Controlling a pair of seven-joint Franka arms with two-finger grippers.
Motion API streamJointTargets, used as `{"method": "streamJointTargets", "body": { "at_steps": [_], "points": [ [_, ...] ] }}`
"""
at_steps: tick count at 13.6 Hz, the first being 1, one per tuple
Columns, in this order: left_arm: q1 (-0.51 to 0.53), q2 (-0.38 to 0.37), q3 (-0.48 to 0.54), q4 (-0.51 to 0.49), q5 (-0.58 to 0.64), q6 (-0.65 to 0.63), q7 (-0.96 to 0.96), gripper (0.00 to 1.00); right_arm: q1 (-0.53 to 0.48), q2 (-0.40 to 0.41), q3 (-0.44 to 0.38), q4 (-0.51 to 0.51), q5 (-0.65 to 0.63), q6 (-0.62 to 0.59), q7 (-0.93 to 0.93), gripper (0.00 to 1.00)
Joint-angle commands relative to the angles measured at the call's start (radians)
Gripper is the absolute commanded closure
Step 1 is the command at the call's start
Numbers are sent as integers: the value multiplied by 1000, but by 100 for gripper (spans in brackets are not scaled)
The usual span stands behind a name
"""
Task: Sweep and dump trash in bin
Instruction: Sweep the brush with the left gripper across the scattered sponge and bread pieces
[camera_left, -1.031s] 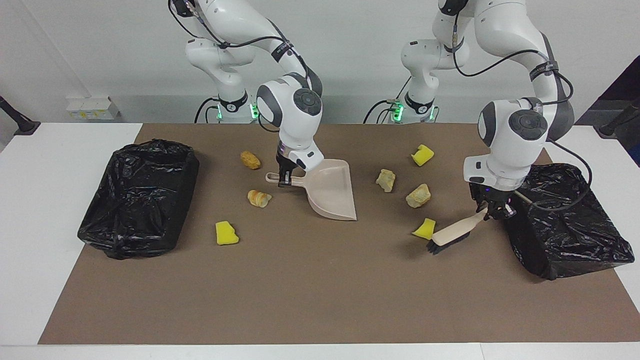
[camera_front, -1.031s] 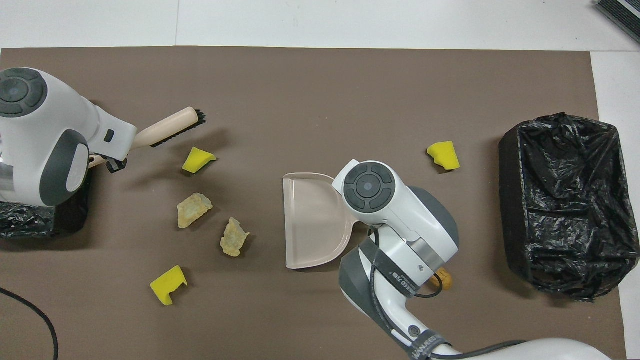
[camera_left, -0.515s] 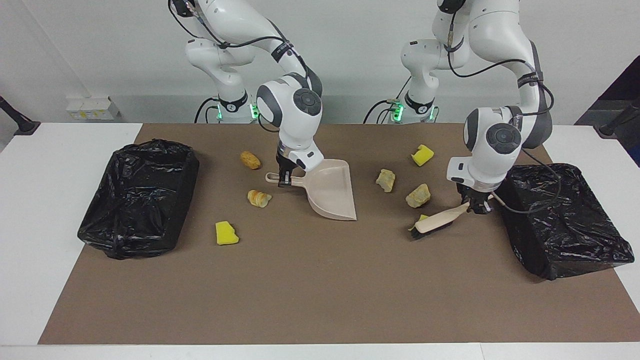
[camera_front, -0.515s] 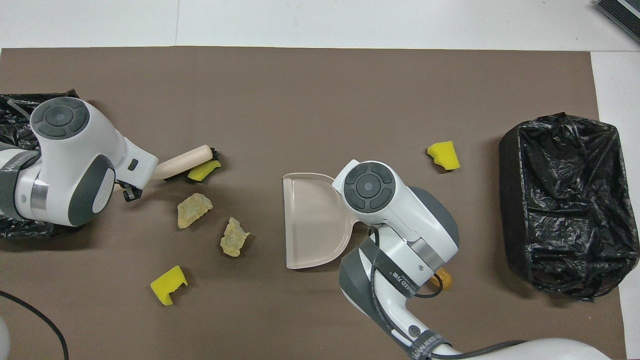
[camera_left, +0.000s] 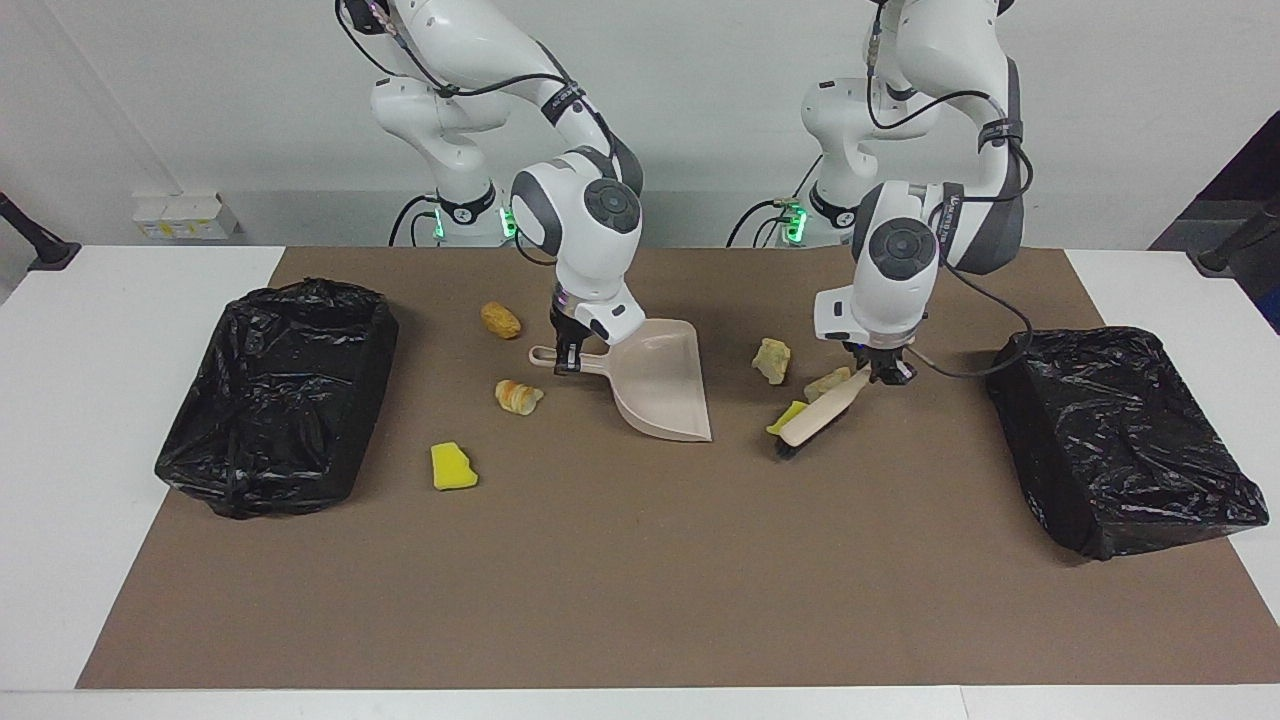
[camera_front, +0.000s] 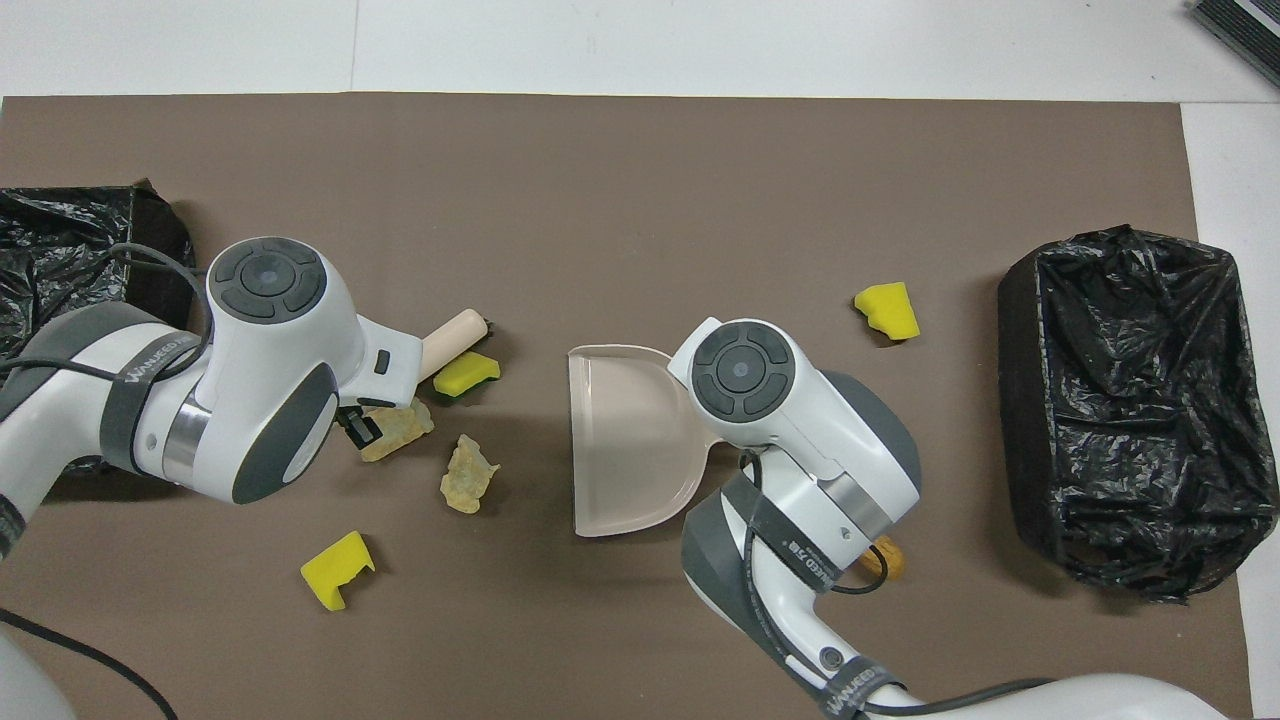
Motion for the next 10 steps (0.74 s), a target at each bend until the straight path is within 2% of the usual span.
{"method": "streamJointTargets", "body": {
  "at_steps": [1, 3, 7, 10],
  "points": [
    [3, -133, 9, -29, -25, -96, -68, 100, -14, -5, 4, -13, 1, 1, 12, 100],
    [15, -196, 12, -44, -27, -180, -143, 100, -14, -5, 4, -14, 3, -1, 13, 100],
    [101, -266, 24, -145, -27, -191, -302, 100, -17, -7, 4, -22, 9, -1, 13, 100],
    [121, -378, 64, -301, -27, -190, -559, 100, -16, -14, 4, -43, 7, 1, 18, 100]
  ]
}}
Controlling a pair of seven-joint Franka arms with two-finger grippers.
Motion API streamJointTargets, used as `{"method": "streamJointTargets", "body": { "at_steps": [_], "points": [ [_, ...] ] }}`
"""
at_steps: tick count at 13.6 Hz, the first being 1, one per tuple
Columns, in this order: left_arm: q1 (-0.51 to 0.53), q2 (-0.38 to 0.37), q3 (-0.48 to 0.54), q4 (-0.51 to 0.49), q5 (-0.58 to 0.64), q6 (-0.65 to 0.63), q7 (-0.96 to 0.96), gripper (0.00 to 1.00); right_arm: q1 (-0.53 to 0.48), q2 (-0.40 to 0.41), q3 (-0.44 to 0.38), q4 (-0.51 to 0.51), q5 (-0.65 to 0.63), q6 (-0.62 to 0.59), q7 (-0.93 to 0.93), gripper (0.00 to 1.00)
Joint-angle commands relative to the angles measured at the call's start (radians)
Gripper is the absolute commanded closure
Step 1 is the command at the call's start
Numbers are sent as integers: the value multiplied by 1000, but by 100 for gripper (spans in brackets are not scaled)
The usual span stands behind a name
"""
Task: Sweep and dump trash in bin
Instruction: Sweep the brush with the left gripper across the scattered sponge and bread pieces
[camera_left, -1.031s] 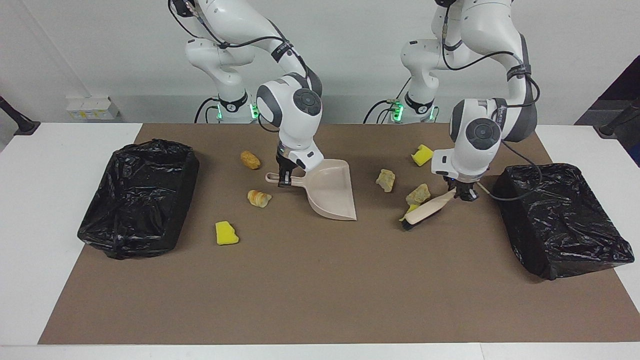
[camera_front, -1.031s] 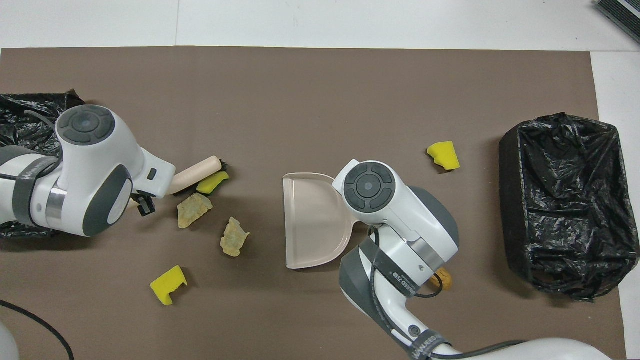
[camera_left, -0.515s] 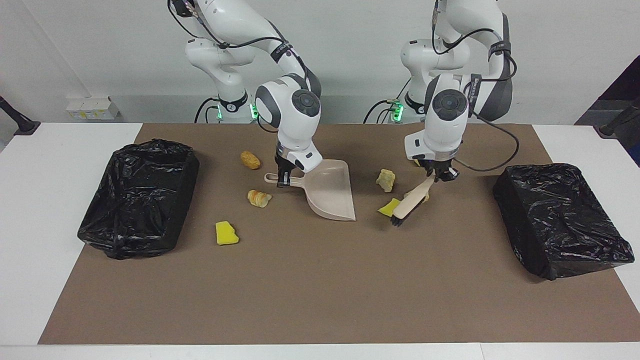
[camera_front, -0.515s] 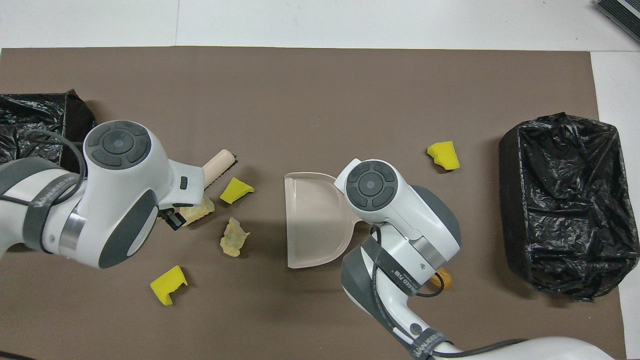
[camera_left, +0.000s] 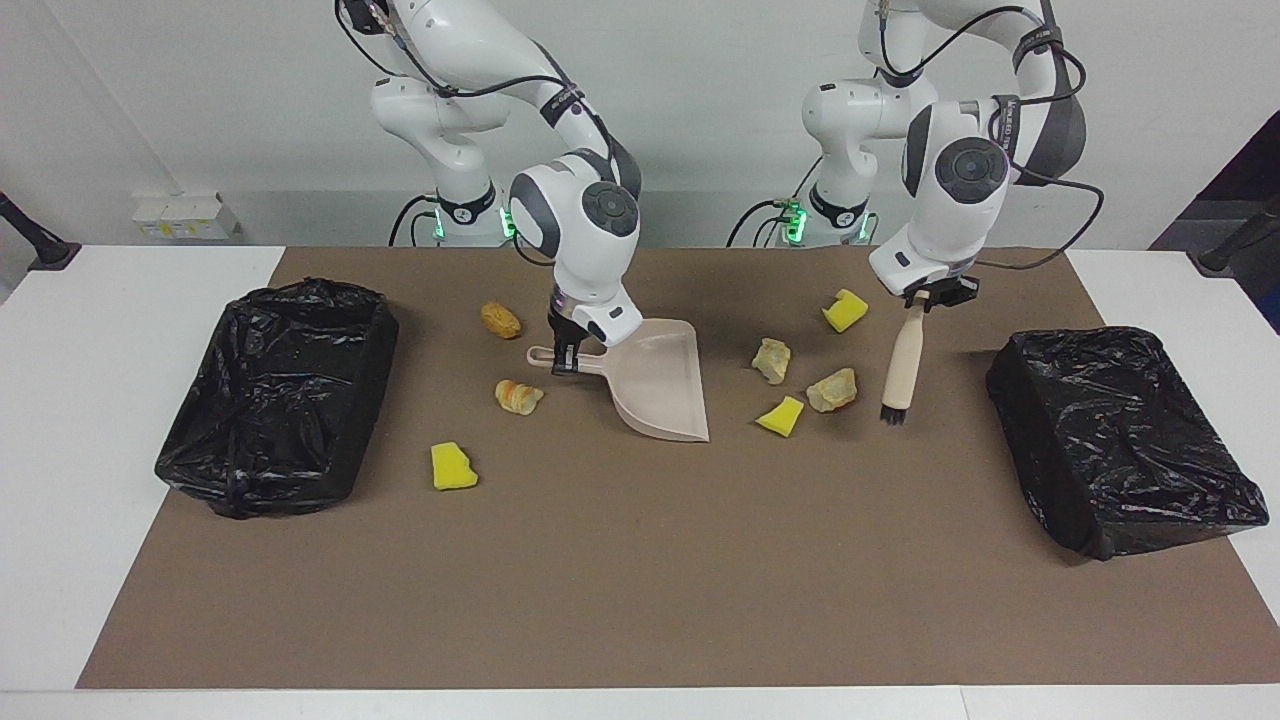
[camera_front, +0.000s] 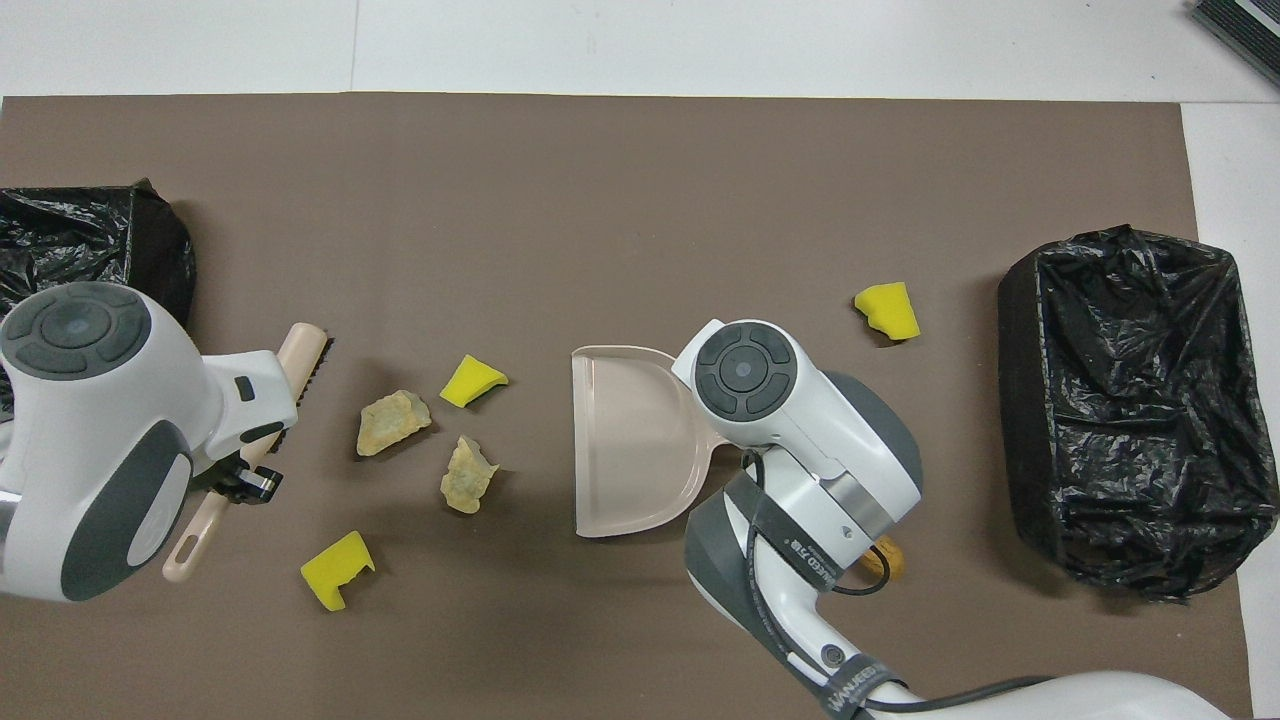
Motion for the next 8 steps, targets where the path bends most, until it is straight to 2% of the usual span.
{"method": "streamJointTargets", "body": {
  "at_steps": [1, 5, 8],
  "points": [
    [12, -149, 28, -171, -15, 11, -211, 100, -14, -15, 10, -29, 7, 2, 15, 100],
    [8, -229, 36, -300, -23, -9, -473, 100, -14, -17, 8, -29, 7, 2, 15, 100],
    [-34, -225, 31, -374, -99, 50, -670, 100, -14, -15, 8, -29, 7, 2, 15, 100]
  ]
}}
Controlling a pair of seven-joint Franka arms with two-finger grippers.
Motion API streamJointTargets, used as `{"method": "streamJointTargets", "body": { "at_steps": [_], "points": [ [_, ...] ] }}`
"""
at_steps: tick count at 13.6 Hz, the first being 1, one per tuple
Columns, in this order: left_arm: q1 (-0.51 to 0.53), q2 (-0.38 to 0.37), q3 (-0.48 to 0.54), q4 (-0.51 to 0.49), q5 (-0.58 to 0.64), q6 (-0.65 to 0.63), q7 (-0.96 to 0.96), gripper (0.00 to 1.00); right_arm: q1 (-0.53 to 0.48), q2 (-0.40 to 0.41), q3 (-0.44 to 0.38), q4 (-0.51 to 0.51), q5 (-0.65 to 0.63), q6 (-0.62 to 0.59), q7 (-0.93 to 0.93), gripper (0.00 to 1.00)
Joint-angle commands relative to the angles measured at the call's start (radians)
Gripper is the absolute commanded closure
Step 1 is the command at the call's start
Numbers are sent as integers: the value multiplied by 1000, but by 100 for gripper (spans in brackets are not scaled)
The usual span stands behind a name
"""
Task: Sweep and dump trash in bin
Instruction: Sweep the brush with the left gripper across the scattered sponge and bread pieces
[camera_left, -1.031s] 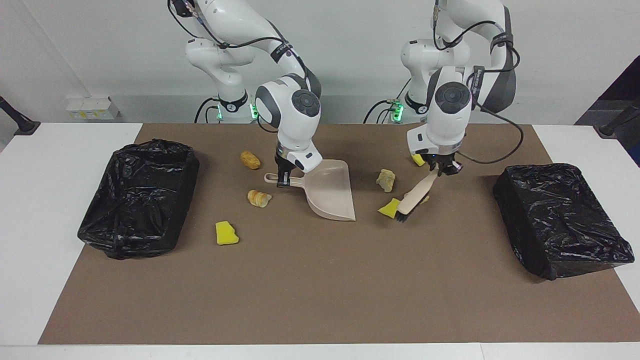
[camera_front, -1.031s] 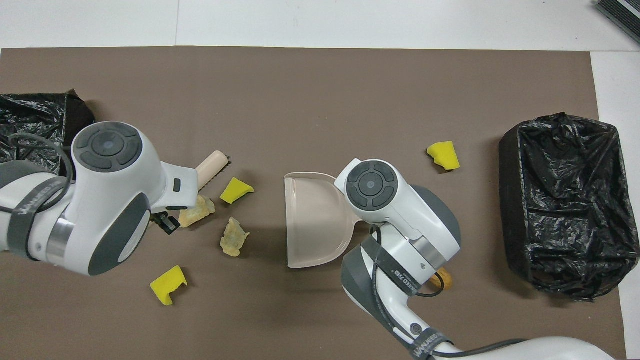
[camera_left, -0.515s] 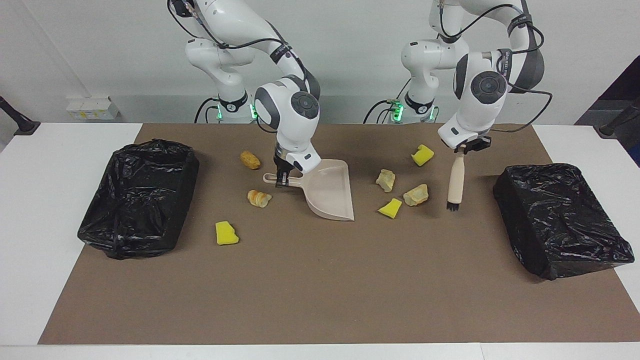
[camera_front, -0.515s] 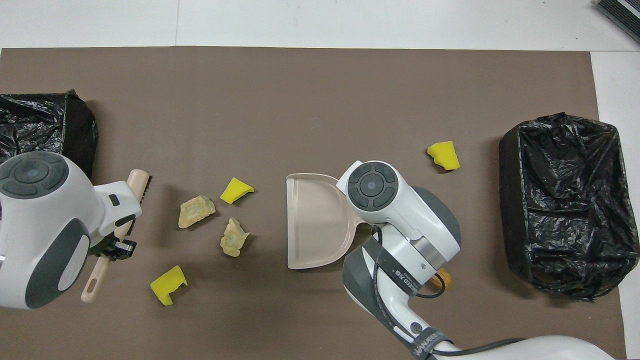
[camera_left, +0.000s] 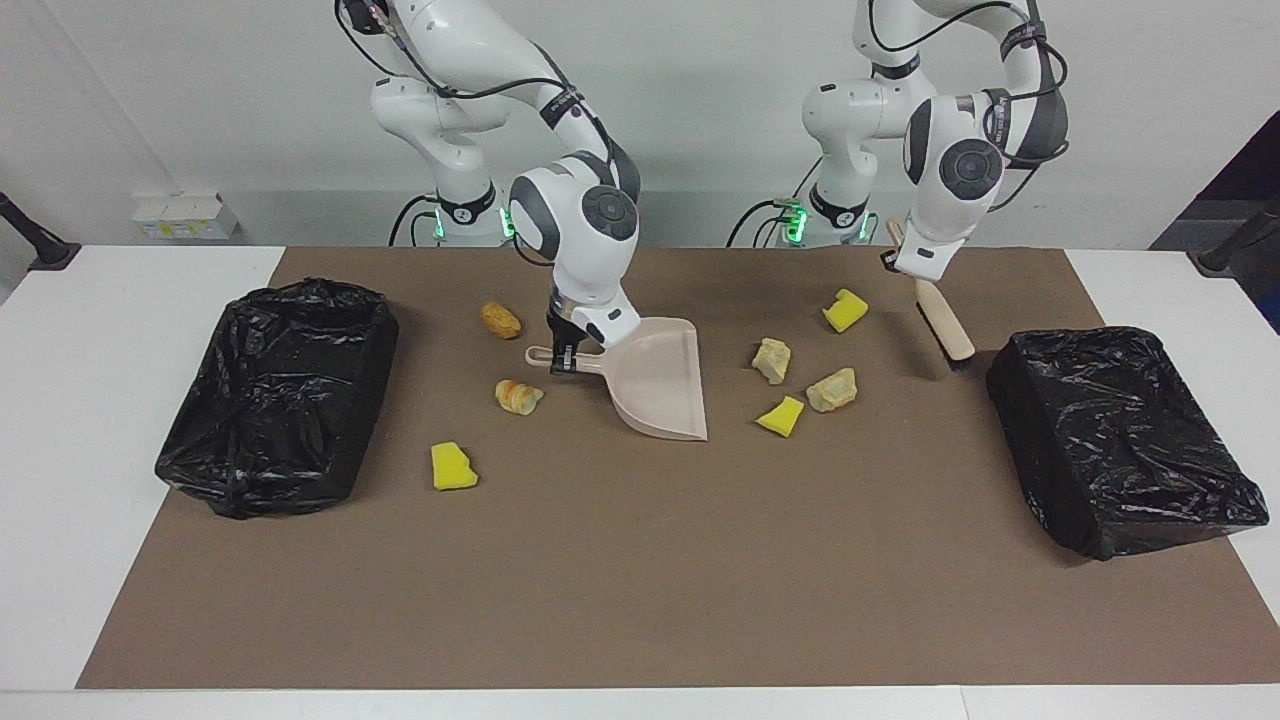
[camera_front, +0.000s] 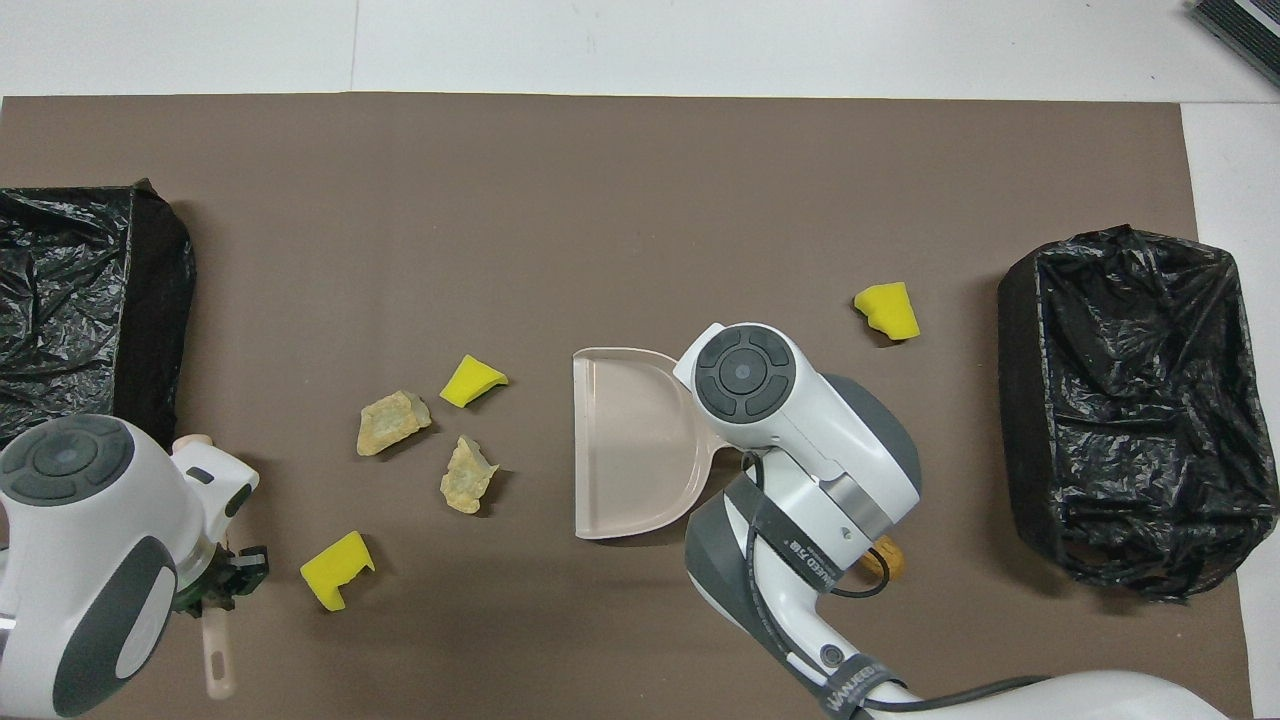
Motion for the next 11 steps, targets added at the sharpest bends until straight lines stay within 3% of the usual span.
{"method": "streamJointTargets", "body": {
  "at_steps": [1, 6, 9, 11],
  "points": [
    [-47, -30, 2, -88, -64, 68, -178, 100, -14, -15, 8, -23, 7, 2, 10, 100],
    [-179, -26, -3, -93, -166, 120, -382, 100, -14, -15, 10, -23, 7, 2, 11, 100],
    [-177, 25, -4, -83, -204, 234, -384, 100, -14, -15, 8, -23, 7, 2, 11, 100],
    [-168, 94, -3, -12, -206, 267, -373, 100, -14, -15, 8, -23, 9, 2, 11, 100]
  ]
}}
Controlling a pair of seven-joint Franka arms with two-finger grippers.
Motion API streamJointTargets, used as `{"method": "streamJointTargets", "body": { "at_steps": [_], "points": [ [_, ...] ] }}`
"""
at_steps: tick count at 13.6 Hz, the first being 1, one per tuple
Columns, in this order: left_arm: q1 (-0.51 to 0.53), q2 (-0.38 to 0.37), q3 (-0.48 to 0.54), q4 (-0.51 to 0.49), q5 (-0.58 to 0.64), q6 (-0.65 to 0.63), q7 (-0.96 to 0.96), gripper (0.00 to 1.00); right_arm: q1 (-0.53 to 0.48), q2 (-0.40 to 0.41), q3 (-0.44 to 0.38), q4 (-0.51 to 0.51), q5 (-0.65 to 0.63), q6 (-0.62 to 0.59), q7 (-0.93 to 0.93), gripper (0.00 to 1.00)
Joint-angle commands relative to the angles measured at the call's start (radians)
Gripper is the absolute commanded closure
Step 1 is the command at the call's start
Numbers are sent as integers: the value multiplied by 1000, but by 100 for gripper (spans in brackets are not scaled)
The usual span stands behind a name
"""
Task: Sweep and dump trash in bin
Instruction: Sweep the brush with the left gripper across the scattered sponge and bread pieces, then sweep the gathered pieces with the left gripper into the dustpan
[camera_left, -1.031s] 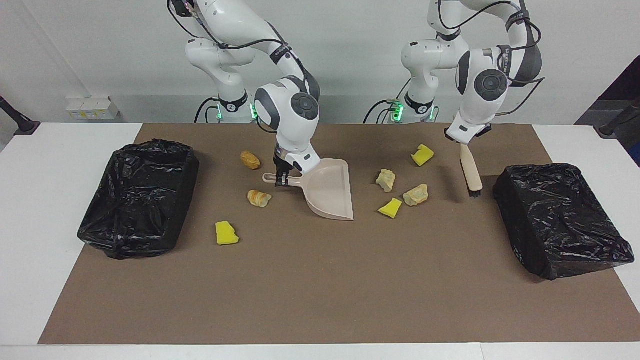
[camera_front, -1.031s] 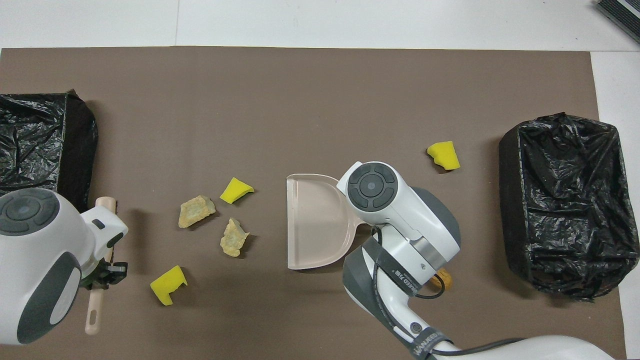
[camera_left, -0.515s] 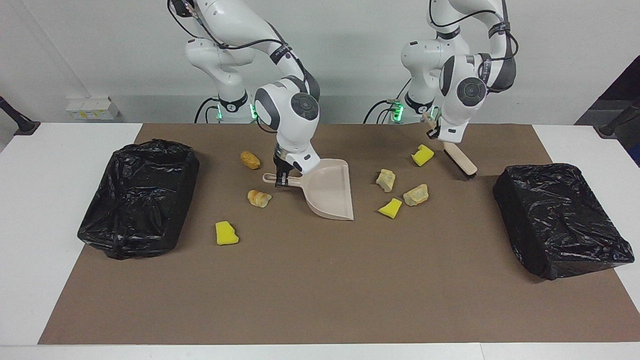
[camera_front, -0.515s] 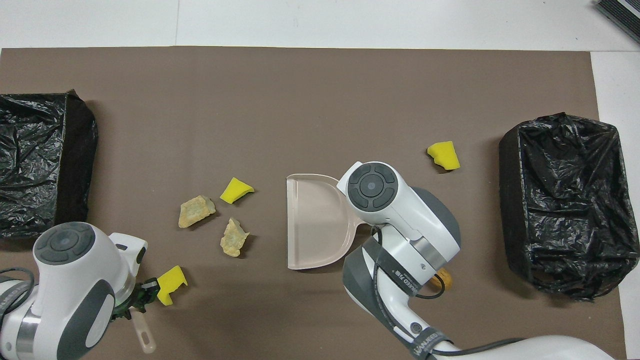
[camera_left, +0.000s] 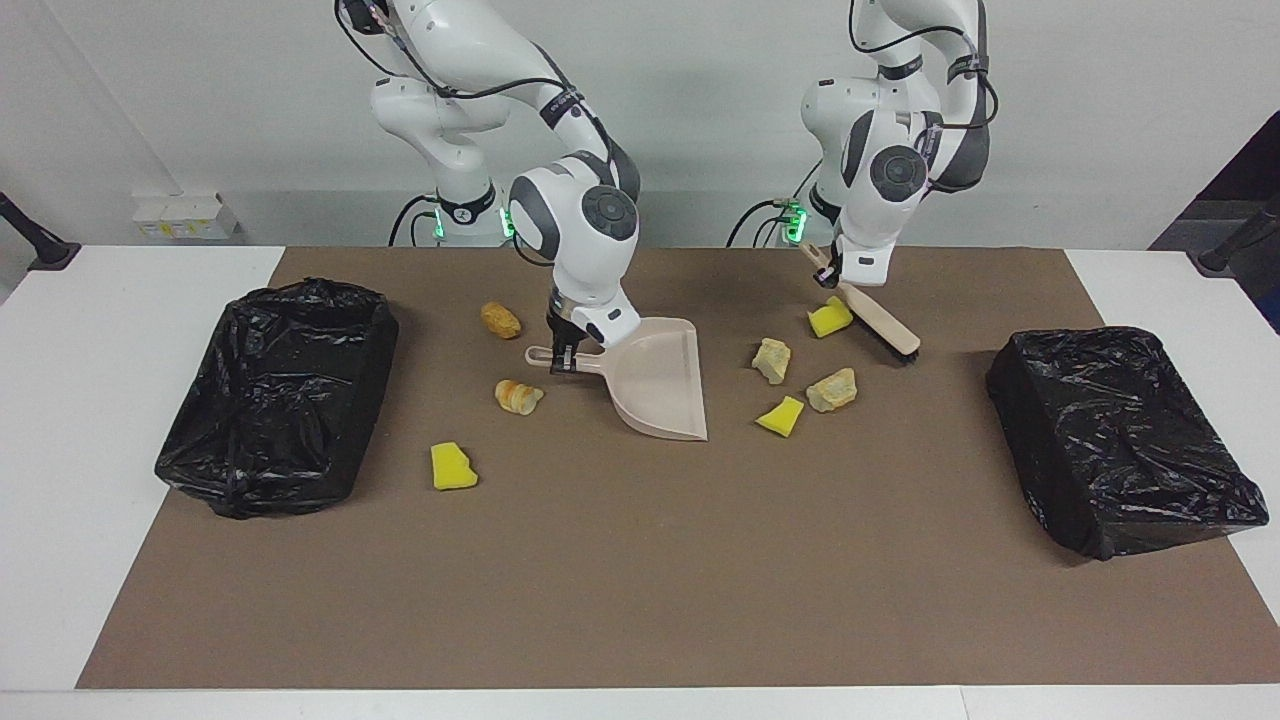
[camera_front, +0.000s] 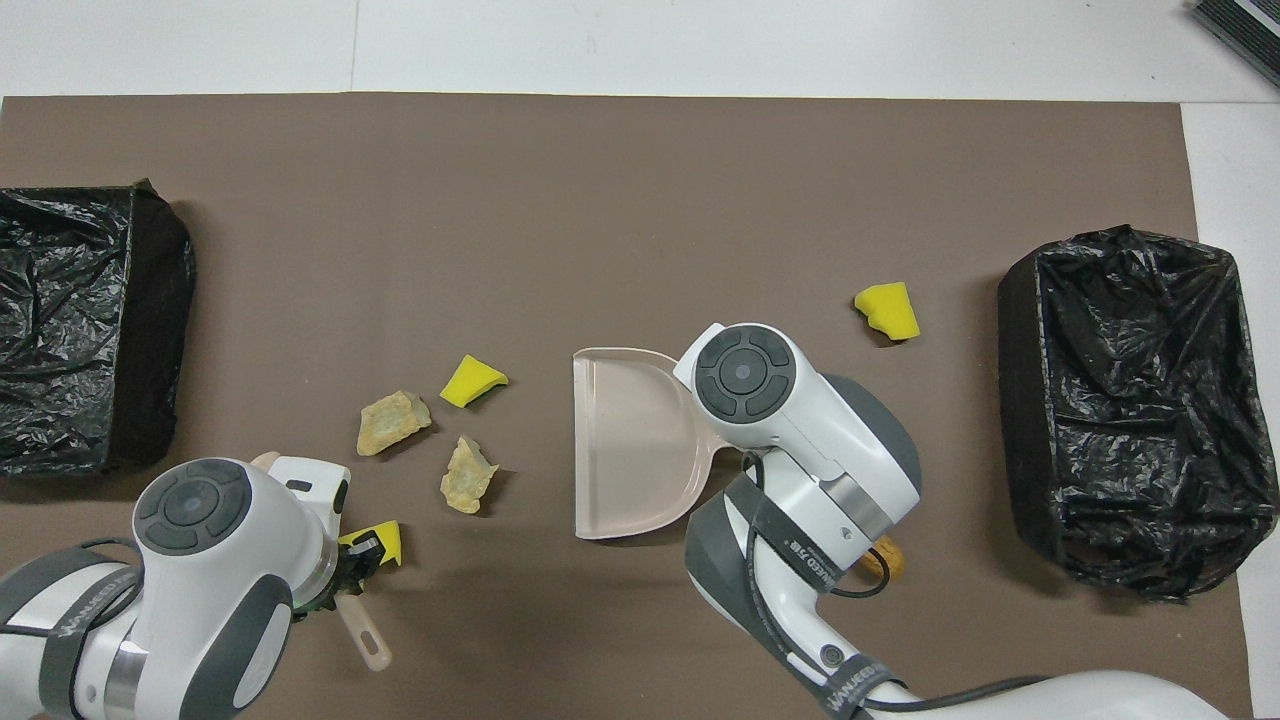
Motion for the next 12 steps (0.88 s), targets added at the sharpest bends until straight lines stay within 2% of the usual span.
{"method": "streamJointTargets", "body": {
  "at_steps": [1, 5, 6, 8, 9, 12],
  "points": [
    [-3, 111, 9, 105, -15, 32, -17, 100, -14, -15, 8, -23, 9, 2, 11, 100],
    [-8, 215, 1, 185, -24, 72, -18, 100, -14, -15, 8, -23, 9, 3, 11, 100],
    [-8, 234, -29, 214, -29, 56, -21, 100, -14, -15, 8, -23, 9, 3, 11, 100],
    [-8, 304, -40, 371, -16, -85, -23, 100, -14, -15, 8, -23, 9, 3, 11, 100],
    [-11, 312, -42, 410, -4, -135, -30, 100, -14, -15, 8, -23, 9, 5, 11, 100],
    [0, 249, -43, 410, 16, -265, -5, 100, -14, -15, 8, -21, 9, 5, 11, 100]
  ]
}}
